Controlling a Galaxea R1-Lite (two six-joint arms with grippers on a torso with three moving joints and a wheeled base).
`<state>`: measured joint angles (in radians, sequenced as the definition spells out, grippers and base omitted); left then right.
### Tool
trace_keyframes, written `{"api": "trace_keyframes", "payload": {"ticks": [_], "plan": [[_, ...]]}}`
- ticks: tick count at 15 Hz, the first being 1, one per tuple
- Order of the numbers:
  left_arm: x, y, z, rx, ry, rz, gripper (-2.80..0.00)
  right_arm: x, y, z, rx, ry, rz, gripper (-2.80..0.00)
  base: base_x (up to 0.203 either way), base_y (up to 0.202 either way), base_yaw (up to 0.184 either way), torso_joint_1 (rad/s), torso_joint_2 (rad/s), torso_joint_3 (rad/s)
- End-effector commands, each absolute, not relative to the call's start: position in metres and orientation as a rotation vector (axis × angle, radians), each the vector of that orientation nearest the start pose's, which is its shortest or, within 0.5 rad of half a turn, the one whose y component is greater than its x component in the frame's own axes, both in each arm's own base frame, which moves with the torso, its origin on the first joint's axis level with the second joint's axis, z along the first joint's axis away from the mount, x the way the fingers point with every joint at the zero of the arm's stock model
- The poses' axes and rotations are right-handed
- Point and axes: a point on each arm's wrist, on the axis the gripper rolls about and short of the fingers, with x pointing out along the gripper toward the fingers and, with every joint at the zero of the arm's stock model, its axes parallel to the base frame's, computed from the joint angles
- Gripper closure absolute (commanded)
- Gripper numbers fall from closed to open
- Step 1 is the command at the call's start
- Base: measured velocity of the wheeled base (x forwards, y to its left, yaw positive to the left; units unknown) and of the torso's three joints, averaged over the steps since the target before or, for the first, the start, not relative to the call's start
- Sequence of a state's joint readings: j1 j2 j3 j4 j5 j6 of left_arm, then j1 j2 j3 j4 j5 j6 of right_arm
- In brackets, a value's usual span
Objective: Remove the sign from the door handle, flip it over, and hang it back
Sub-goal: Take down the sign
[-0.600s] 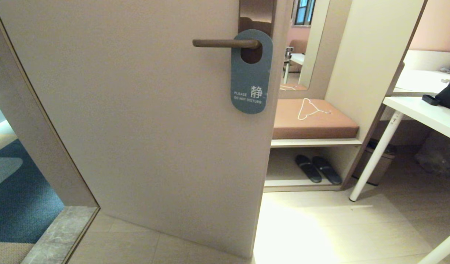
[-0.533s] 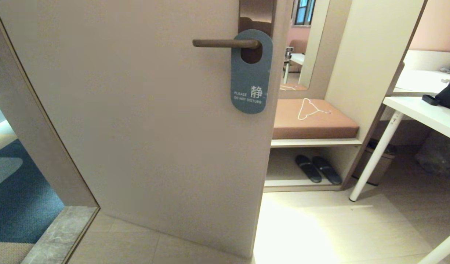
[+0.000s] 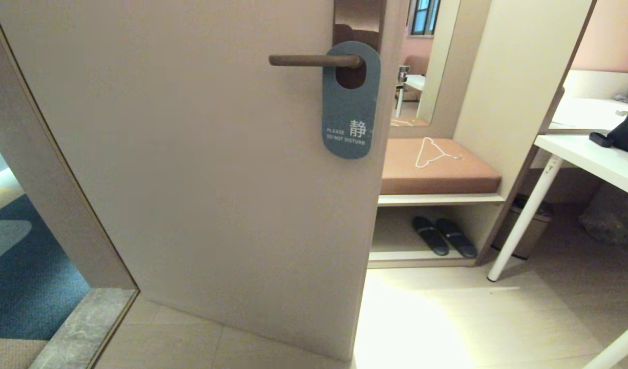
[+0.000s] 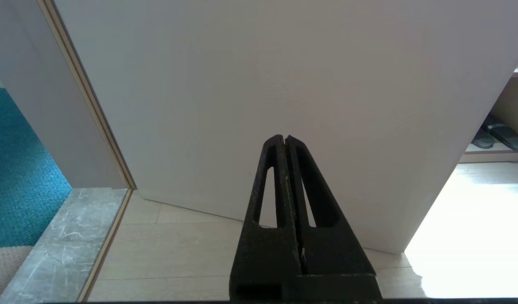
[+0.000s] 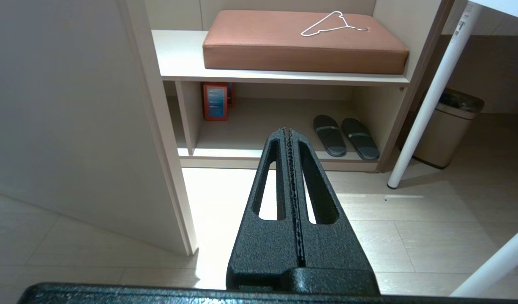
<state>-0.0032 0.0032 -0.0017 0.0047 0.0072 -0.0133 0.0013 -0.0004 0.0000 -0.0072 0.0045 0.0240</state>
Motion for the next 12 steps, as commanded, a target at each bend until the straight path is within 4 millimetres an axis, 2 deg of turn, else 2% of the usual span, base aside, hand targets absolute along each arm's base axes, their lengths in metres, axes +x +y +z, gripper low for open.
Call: {"api": "trace_keyframes", "payload": {"ticks": [1, 12], "plan": [[-0.0227, 0.0002, 0.0755, -0.014, 0.006, 0.005, 0.00, -0.0228, 0.0001, 0.0763, 0.023, -0.008, 0.006, 0.00, 0.000, 0.000, 0.000, 0.000, 0.00, 0.000], [-0.0227, 0.0002, 0.0755, -0.014, 0.006, 0.005, 0.00, -0.0228, 0.0001, 0.0764, 0.015, -0.009, 0.006, 0.00, 0.000, 0.000, 0.000, 0.000, 0.00, 0.000]]}}
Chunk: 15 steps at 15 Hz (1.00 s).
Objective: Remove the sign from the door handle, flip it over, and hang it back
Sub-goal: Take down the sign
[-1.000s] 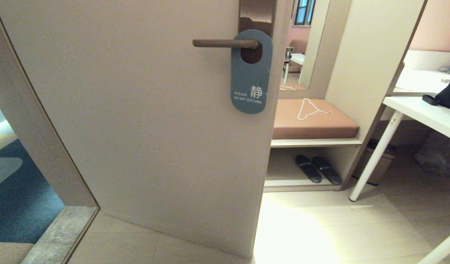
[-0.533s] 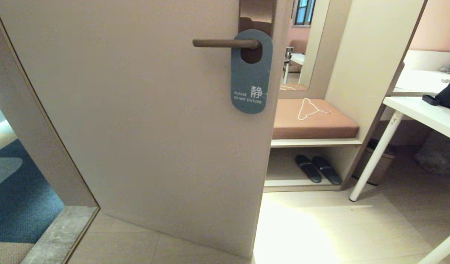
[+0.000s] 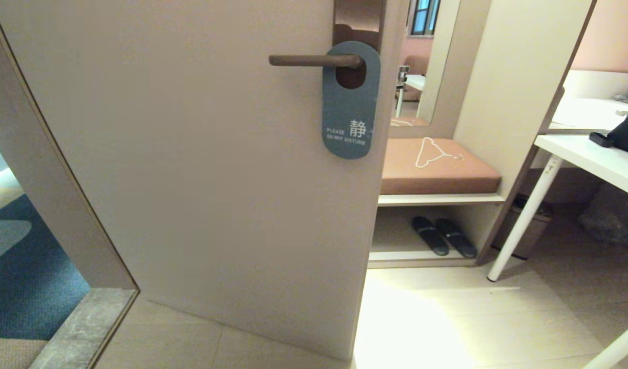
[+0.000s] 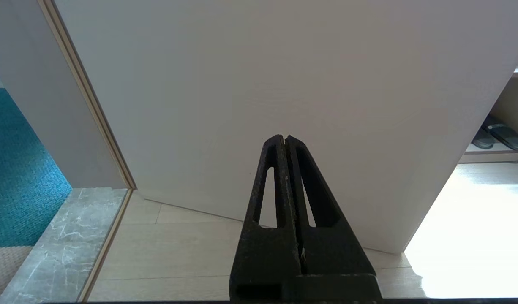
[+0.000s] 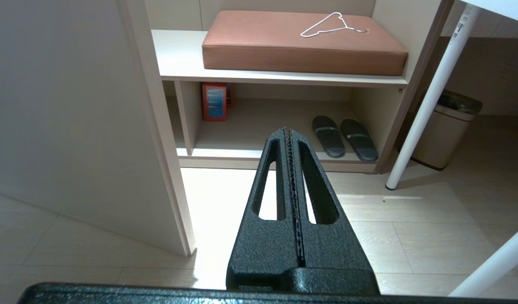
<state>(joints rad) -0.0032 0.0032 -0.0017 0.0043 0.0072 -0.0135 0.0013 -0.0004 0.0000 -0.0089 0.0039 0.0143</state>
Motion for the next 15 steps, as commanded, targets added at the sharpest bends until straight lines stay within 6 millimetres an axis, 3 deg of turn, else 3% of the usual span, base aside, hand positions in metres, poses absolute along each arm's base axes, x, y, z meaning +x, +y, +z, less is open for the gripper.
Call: {"api": "trace_keyframes", "payload": {"ticks": [1, 15], "plan": [[-0.0227, 0.0002, 0.0755, -0.014, 0.006, 0.005, 0.00, -0.0228, 0.0001, 0.0764, 0.015, -0.009, 0.006, 0.00, 0.000, 0.000, 0.000, 0.000, 0.00, 0.000], [-0.0227, 0.0002, 0.0755, -0.014, 0.006, 0.005, 0.00, -0.0257, -0.0002, 0.0790, 0.015, 0.035, -0.006, 0.00, 0.000, 0.000, 0.000, 0.000, 0.00, 0.000]]}}
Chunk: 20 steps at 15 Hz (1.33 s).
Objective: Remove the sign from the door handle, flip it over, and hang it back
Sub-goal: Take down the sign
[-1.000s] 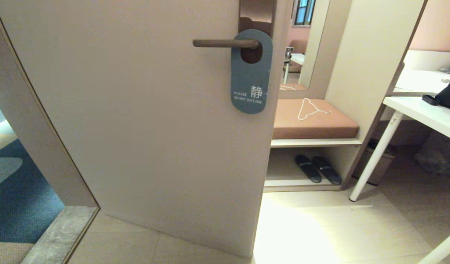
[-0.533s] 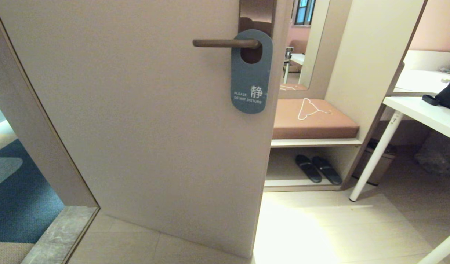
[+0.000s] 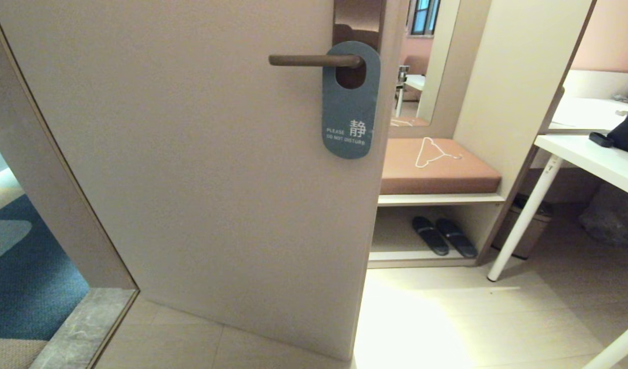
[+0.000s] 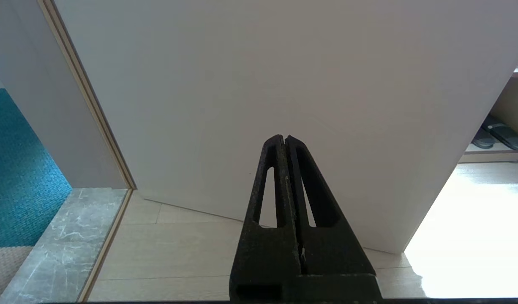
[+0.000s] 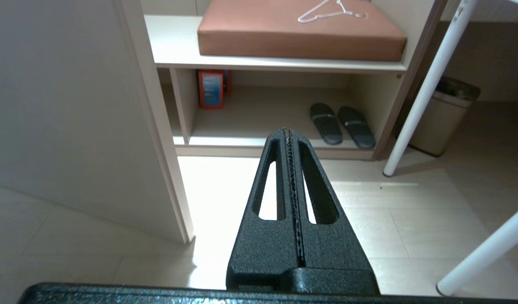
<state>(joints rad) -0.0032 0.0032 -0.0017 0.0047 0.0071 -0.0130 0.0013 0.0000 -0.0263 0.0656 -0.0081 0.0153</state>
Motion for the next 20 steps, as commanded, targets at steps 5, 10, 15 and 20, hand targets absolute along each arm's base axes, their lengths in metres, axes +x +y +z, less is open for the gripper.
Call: {"api": "trace_keyframes", "payload": {"ticks": [5, 10, 15, 20], "plan": [[-0.023, 0.000, 0.076, -0.014, 0.006, 0.005, 0.00, -0.026, 0.000, 0.098, 0.017, 0.053, -0.003, 0.00, 0.000, 0.000, 0.000, 0.000, 0.00, 0.000], [-0.023, 0.000, 0.076, -0.014, 0.006, 0.005, 0.00, -0.014, 0.000, 0.128, 0.021, 0.087, -0.003, 0.00, 0.000, 0.000, 0.000, 0.000, 0.00, 0.000], [-0.023, 0.000, 0.076, -0.014, 0.006, 0.005, 0.00, 0.023, 0.000, 0.173, 0.022, 0.101, 0.012, 0.00, 0.000, 0.000, 0.000, 0.000, 0.00, 0.000], [-0.023, 0.000, 0.076, -0.014, 0.006, 0.005, 0.00, 0.049, 0.006, 0.223, 0.019, 0.040, 0.253, 0.00, 0.000, 0.000, 0.000, 0.000, 0.00, 0.000]]}}
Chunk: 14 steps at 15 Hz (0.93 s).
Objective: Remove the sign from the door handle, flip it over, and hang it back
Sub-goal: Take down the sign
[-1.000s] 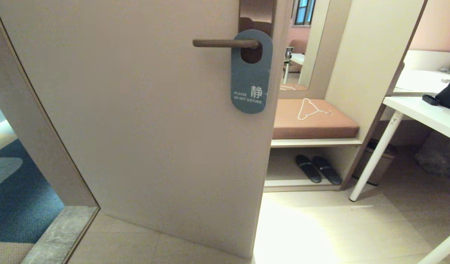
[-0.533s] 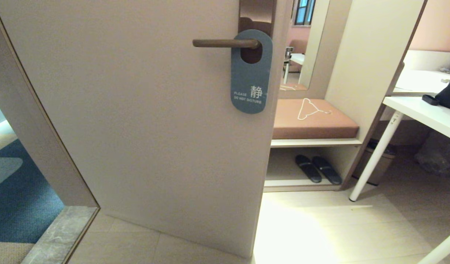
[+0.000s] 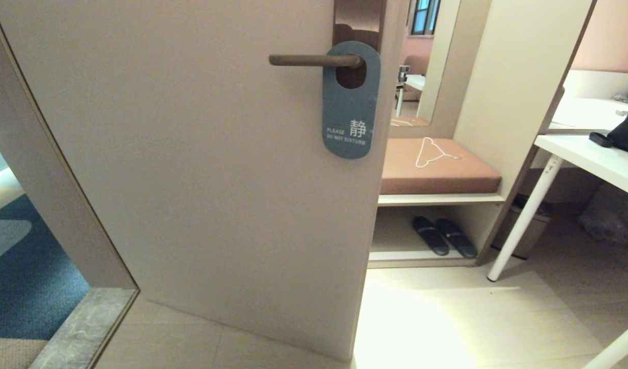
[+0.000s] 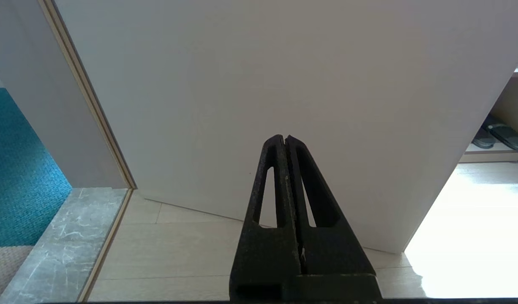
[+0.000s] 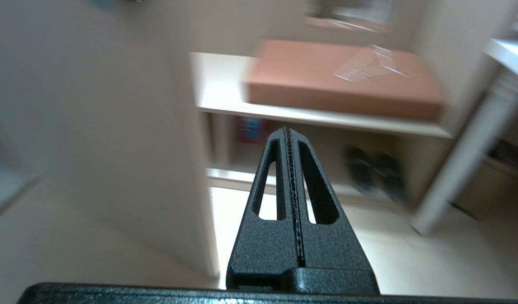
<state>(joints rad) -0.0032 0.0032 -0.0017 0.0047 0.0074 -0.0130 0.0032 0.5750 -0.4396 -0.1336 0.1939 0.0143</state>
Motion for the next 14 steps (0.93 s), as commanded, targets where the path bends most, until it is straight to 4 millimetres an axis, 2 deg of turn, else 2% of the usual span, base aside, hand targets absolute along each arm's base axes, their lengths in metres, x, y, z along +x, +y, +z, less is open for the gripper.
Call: {"api": "trace_keyframes", "payload": {"ticks": [1, 7, 14], "plan": [[-0.023, 0.000, 0.076, -0.014, 0.006, 0.005, 0.00, 0.053, 0.007, 0.229, 0.016, 0.038, 0.302, 0.00, 0.000, 0.000, 0.000, 0.000, 0.00, 0.000], [-0.023, 0.000, 0.076, -0.014, 0.006, 0.005, 0.00, 0.085, 0.011, 0.258, -0.014, 0.050, 0.488, 0.00, 0.000, 0.000, 0.000, 0.000, 0.00, 0.000], [-0.023, 0.000, 0.076, -0.014, 0.006, 0.005, 0.00, 0.149, 0.018, 0.293, -0.049, 0.063, 0.692, 0.00, 0.000, 0.000, 0.000, 0.000, 0.00, 0.000]]}}
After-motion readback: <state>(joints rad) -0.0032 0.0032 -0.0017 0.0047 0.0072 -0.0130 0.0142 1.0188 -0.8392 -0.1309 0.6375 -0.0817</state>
